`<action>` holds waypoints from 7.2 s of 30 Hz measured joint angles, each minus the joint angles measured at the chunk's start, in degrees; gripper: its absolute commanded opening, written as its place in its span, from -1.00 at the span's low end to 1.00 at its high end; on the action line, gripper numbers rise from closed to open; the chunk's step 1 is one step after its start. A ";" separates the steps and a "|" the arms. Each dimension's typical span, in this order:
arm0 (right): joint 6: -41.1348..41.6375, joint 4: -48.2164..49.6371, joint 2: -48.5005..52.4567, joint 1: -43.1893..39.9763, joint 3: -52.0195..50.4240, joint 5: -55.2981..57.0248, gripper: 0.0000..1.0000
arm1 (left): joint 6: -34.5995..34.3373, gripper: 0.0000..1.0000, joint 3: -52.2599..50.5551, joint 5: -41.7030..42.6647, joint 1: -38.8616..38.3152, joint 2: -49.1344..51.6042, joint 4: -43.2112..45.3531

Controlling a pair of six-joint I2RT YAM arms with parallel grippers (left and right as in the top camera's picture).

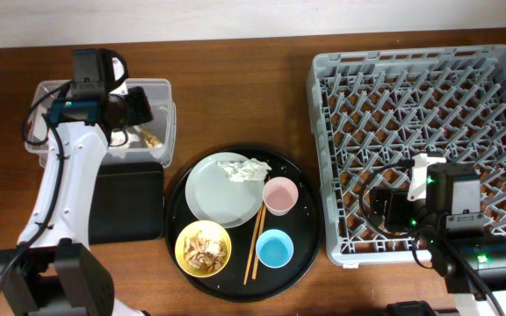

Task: Sort waste into correct bins and load items into the dishwasher rack
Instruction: 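Grasp the white tissue on the plate and drop it into the clear bin, then reach the left gripper to the yellow bowl and grasp its rim, then tip the yellow bowl over the black tray to dump food scraps, then carry the yellow bowl back and set it on the white plate, then grasp the blue cup with the left gripper and lift it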

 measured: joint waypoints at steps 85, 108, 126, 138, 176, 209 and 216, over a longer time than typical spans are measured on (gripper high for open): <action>-0.04 -0.39 0.00 0.00 0.04 -0.02 0.97 | -12.55 -1.00 -33.73 3.30 -40.94 -6.23 -9.73; 0.00 -0.44 0.00 0.00 0.04 -0.02 0.97 | 25.22 -1.00 -25.38 38.80 17.97 -11.13 -11.63; -0.02 -0.57 0.00 0.00 0.04 -0.02 0.97 | 35.69 -1.00 -26.49 83.84 39.95 5.95 -23.61; 0.04 -0.61 0.00 0.00 0.04 -0.02 0.97 | 35.54 -1.00 -26.67 85.11 40.96 5.95 -22.45; 0.04 -0.83 0.00 0.00 0.04 -0.02 0.97 | 13.66 -1.00 -16.26 13.53 -31.21 1.27 1.51; 0.04 -1.25 0.00 0.00 0.09 -0.02 0.97 | 5.09 -1.00 -28.46 17.11 -42.42 -6.95 -11.65; 1.05 -0.39 0.00 0.00 0.09 1.18 0.97 | 4.85 -1.00 -24.83 13.99 -38.53 -14.53 -17.16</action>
